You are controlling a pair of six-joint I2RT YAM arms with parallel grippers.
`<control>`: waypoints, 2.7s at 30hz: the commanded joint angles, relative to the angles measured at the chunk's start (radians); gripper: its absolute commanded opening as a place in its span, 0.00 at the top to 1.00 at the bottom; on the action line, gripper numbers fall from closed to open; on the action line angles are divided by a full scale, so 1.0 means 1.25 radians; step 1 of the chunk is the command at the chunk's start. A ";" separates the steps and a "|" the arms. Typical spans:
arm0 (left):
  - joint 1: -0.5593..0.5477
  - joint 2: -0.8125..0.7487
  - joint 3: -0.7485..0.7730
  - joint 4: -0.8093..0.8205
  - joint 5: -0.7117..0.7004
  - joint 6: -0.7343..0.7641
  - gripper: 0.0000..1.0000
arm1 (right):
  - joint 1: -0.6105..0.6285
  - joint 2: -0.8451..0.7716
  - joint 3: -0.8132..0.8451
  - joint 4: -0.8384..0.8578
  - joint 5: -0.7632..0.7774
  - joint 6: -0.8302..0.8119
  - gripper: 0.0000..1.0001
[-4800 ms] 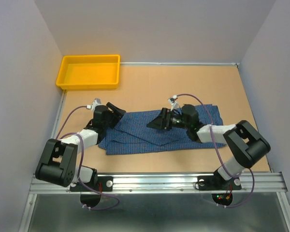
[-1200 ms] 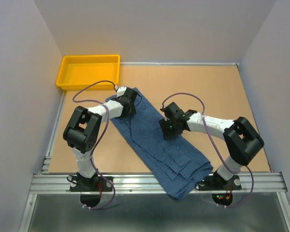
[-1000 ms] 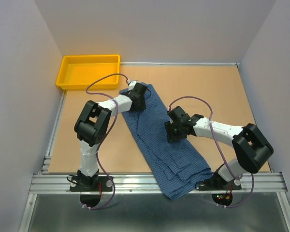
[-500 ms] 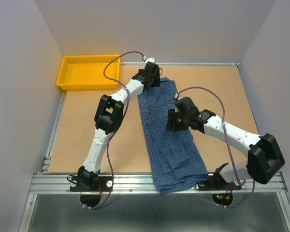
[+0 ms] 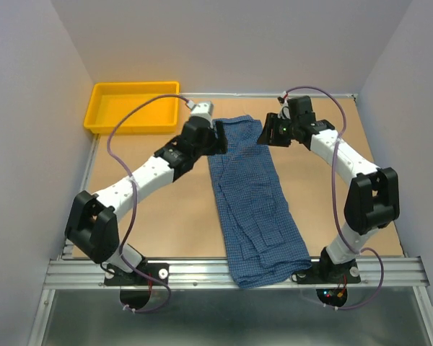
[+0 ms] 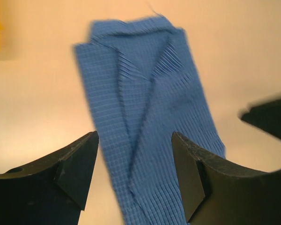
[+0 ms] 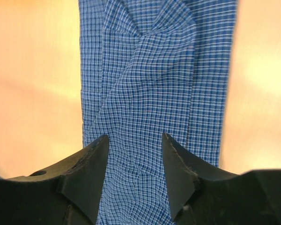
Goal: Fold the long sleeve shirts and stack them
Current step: Fold the shirt
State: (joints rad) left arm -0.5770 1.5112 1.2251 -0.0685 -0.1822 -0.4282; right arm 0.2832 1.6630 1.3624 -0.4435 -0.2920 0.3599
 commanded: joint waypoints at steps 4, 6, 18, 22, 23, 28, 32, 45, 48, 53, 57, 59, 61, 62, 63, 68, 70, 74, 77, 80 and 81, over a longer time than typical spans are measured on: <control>-0.238 0.006 -0.131 0.137 0.120 0.125 0.25 | 0.003 0.136 0.153 0.009 -0.093 -0.079 0.57; -0.283 0.034 -0.144 0.155 0.133 0.142 0.25 | 0.000 0.171 0.182 0.023 -0.109 -0.084 0.62; -0.383 0.242 -0.110 0.202 0.281 0.179 0.29 | -0.038 0.510 0.444 0.050 -0.278 -0.144 0.69; -0.383 0.277 -0.064 0.135 0.357 0.214 0.32 | -0.051 0.638 0.551 0.054 -0.306 -0.136 0.69; -0.383 0.287 -0.057 0.122 0.370 0.221 0.32 | -0.054 0.659 0.574 0.055 -0.306 -0.132 0.69; -0.383 0.342 -0.029 0.020 0.450 0.274 0.32 | -0.084 0.764 0.677 0.076 -0.282 -0.077 0.69; -0.371 0.348 -0.049 -0.032 0.439 0.314 0.32 | -0.131 0.810 0.711 0.097 -0.212 0.002 0.69; -0.299 0.185 -0.052 -0.143 0.410 0.420 0.31 | -0.220 0.795 0.772 0.131 -0.109 0.106 0.69; -0.265 0.107 -0.056 -0.139 0.403 0.404 0.29 | -0.220 0.686 0.688 0.139 -0.105 0.059 0.66; -0.167 0.011 -0.078 -0.058 0.408 0.308 0.28 | -0.220 0.541 0.529 0.153 -0.132 0.003 0.61; -0.119 0.011 -0.082 0.000 0.437 0.262 0.28 | -0.219 0.438 0.436 0.189 -0.146 -0.009 0.58; -0.119 0.024 -0.071 0.020 0.432 0.230 0.27 | -0.218 0.428 0.412 0.192 -0.183 -0.011 0.58; -0.107 0.052 -0.061 0.042 0.401 0.205 0.28 | -0.214 0.421 0.399 0.193 -0.204 -0.006 0.58; -0.097 0.065 -0.044 0.045 0.383 0.188 0.27 | -0.207 0.418 0.383 0.194 -0.211 -0.008 0.58; -0.087 0.078 -0.034 0.047 0.372 0.171 0.27 | -0.202 0.417 0.383 0.195 -0.217 -0.007 0.58; -0.023 0.185 0.021 0.121 0.353 0.064 0.28 | -0.176 0.432 0.314 0.247 -0.256 0.031 0.59; -0.011 0.238 0.047 0.130 0.338 0.051 0.28 | -0.176 0.445 0.293 0.305 -0.284 0.065 0.59; 0.009 0.313 0.094 0.128 0.351 0.032 0.28 | -0.175 0.509 0.315 0.334 -0.297 0.077 0.60; 0.010 0.332 0.085 0.128 0.371 0.039 0.28 | -0.176 0.572 0.347 0.333 -0.259 0.080 0.61; 0.008 0.308 0.048 0.124 0.395 0.049 0.28 | -0.182 0.617 0.392 0.329 -0.208 0.078 0.61; 0.005 0.293 0.022 0.121 0.395 0.058 0.28 | -0.182 0.615 0.395 0.327 -0.185 0.068 0.61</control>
State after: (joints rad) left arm -0.5591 1.9480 1.2919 0.0586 0.2749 -0.3641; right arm 0.0635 2.4119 1.7931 -0.0635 -0.6388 0.4713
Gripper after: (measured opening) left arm 0.719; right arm 0.384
